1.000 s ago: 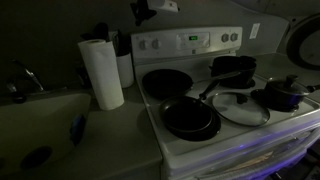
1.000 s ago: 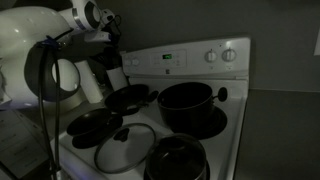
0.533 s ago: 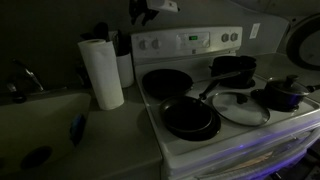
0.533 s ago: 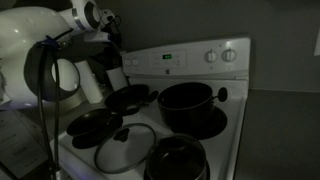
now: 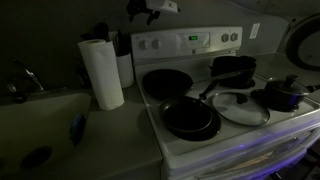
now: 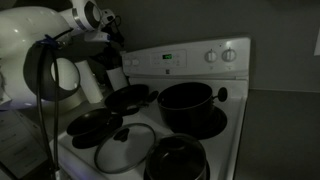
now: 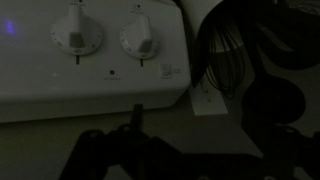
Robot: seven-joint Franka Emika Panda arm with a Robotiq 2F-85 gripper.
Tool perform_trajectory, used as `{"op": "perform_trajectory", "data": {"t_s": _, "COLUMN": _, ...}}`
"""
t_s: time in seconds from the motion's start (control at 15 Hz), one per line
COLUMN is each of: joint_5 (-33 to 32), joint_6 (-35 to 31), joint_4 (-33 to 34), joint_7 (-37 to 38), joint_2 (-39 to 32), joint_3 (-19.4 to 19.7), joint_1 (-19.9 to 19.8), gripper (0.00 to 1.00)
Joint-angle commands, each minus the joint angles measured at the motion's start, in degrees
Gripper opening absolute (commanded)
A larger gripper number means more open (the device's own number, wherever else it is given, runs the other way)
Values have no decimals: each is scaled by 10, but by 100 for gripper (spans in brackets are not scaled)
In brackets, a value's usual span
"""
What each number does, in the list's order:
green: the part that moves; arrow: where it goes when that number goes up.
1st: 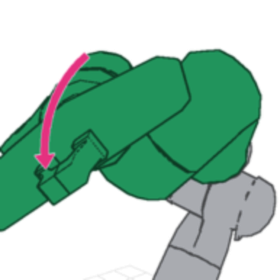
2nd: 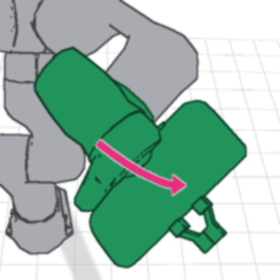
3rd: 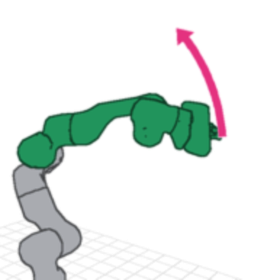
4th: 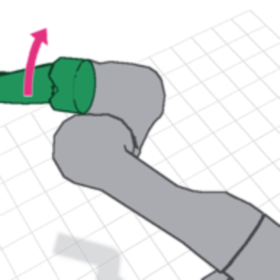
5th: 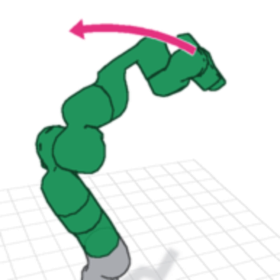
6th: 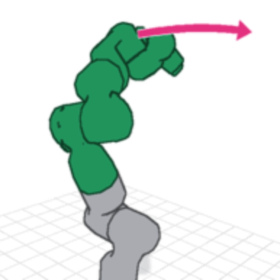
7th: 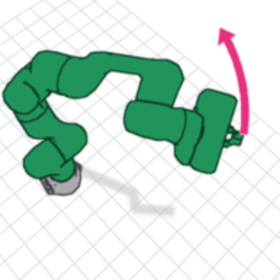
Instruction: Push the button on the left side of the stove
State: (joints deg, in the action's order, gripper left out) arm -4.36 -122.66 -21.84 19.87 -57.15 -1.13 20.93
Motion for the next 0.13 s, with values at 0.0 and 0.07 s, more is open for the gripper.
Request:
{"op": "perform_trajectory", "data": {"t_s": 0.0, "joint_5": -8, "joint_6": 15, "joint_4": -2, "joint_7": 10, "joint_2": 6, "joint_3": 8, "joint_1": 5, "gripper": 100}}
{"op": "perform_trajectory", "data": {"t_s": 0.07, "joint_5": -9, "joint_6": 9, "joint_4": 0, "joint_7": 12, "joint_2": 5, "joint_3": 9, "joint_1": 6, "gripper": 100}}
